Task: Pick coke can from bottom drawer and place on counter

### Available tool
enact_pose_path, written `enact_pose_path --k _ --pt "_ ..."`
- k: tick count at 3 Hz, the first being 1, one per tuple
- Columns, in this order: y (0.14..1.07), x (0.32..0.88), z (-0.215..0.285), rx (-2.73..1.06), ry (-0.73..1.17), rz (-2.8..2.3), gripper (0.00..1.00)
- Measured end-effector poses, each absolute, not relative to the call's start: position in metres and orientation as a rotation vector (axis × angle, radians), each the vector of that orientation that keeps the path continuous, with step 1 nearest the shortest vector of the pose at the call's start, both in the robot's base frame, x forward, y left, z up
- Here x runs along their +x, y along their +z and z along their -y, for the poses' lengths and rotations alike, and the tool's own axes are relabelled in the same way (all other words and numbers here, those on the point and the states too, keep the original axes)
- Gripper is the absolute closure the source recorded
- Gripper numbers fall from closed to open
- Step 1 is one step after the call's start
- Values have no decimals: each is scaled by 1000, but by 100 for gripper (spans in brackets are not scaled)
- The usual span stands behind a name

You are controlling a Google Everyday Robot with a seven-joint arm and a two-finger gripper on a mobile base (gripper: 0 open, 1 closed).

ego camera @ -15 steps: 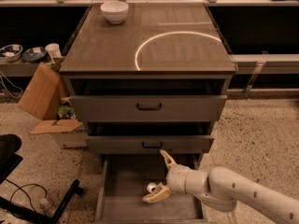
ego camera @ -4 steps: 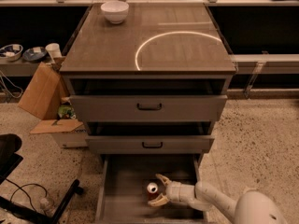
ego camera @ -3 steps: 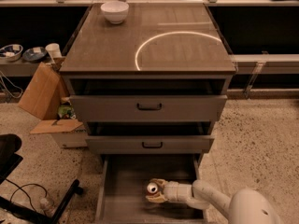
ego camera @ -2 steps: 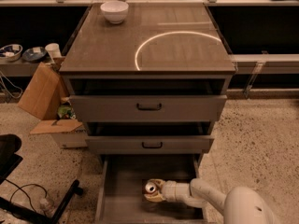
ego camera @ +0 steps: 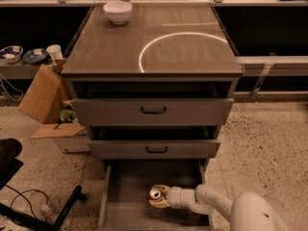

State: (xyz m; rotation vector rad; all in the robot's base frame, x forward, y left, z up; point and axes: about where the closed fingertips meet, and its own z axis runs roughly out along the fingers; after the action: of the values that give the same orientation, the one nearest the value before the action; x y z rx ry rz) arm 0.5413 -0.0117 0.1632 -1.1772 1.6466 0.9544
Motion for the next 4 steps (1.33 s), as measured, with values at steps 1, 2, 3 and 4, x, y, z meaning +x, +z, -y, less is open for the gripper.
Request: enact_pose_path --k 1,2,3,4 --pt "163 541 12 -1177 954 -1647 100" --pt "179 534 12 -1198 950 -1645 100" --pt "242 528 36 -1229 908 -1651 100" --pt "349 497 56 -1269 921 -1629 100"
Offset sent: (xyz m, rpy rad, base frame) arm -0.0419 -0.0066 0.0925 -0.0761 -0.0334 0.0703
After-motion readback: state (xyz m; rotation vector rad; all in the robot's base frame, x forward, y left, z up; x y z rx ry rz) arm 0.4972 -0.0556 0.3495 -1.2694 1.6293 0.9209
